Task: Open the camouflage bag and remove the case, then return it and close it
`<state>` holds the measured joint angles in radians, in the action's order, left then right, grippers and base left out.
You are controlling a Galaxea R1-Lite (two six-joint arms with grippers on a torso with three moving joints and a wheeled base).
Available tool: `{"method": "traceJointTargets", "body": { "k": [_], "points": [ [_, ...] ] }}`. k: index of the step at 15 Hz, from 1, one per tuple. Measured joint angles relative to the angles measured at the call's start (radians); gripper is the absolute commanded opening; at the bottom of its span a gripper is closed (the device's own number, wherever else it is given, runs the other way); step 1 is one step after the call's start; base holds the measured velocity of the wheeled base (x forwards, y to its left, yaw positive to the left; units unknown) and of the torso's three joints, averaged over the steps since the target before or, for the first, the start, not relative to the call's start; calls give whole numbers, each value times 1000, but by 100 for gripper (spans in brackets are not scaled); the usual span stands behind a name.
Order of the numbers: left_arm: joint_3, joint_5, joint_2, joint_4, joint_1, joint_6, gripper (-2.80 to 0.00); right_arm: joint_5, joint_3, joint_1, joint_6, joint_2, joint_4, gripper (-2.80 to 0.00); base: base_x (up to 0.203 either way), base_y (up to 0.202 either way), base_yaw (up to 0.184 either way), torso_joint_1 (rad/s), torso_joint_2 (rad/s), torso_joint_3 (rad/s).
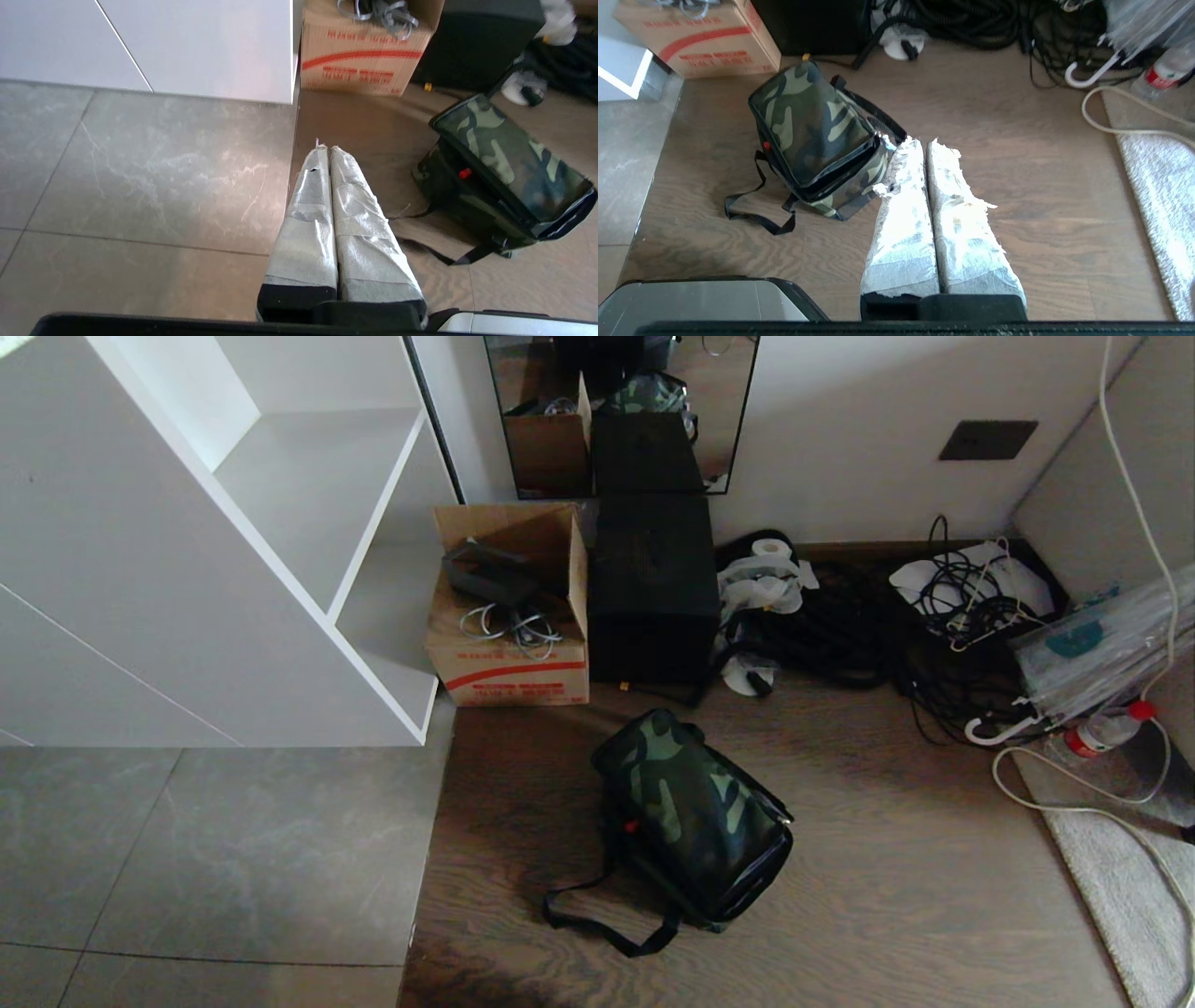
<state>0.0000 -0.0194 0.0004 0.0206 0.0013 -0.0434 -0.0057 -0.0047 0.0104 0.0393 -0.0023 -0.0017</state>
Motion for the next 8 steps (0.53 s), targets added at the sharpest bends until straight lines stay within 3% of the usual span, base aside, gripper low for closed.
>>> {"method": "traceJointTargets", "body": {
  "k": [8],
  "points": [
    [0,0,0,1,0,1,-280,0,0,0,1,0,-1,-280,0,0,0,-1,2,201]
  ]
}}
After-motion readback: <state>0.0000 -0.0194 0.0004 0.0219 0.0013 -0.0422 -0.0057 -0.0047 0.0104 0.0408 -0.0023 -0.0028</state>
